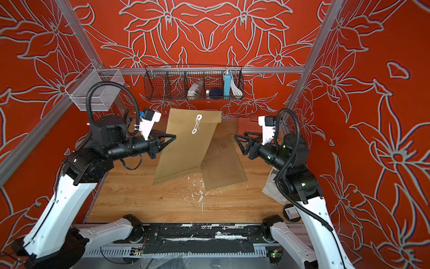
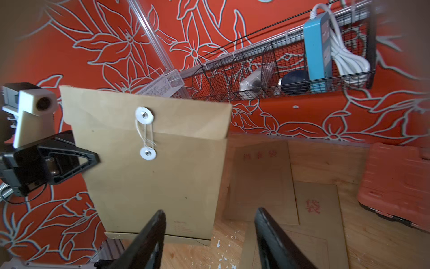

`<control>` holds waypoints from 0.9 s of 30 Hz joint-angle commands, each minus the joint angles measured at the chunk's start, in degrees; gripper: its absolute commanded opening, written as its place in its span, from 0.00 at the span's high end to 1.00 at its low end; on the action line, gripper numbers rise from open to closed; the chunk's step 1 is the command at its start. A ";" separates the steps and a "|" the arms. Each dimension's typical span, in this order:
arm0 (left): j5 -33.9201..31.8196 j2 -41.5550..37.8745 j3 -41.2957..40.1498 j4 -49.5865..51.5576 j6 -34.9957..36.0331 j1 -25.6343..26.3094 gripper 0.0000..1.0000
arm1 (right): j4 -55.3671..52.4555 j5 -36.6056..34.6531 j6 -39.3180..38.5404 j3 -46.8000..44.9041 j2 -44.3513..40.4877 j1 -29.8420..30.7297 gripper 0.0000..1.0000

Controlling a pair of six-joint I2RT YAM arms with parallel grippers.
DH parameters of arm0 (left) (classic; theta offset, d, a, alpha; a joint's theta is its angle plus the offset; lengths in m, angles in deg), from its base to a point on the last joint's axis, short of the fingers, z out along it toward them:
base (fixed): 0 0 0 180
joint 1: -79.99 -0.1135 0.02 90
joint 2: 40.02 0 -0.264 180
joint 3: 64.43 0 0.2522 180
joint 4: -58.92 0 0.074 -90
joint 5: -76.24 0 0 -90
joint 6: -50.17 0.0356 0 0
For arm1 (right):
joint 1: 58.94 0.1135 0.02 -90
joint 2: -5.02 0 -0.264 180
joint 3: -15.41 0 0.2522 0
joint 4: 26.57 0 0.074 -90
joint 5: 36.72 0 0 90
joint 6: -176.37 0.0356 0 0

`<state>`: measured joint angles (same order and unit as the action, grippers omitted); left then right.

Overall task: Open the file bag
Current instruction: Pick up the file bag from the center of the board, then open the file bag.

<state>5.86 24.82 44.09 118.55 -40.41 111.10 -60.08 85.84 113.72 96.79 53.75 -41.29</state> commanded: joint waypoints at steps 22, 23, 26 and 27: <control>-58.26 15.06 16.84 12.86 19.30 30.01 1.00 | 39.90 8.35 22.30 -18.98 5.10 4.70 0.41; -58.51 15.06 16.87 12.72 19.30 30.23 1.00 | 41.81 8.04 23.24 -19.47 5.67 5.21 0.41; -58.90 15.26 16.90 12.87 19.28 30.74 1.00 | 44.78 7.28 24.16 -19.65 7.56 6.61 0.41; -58.99 15.27 16.86 12.99 19.37 30.76 1.00 | 45.49 7.17 24.08 -19.50 8.35 7.10 0.42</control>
<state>-50.66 40.10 59.56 132.12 -22.12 141.28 -22.51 95.08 134.46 77.31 61.03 -35.36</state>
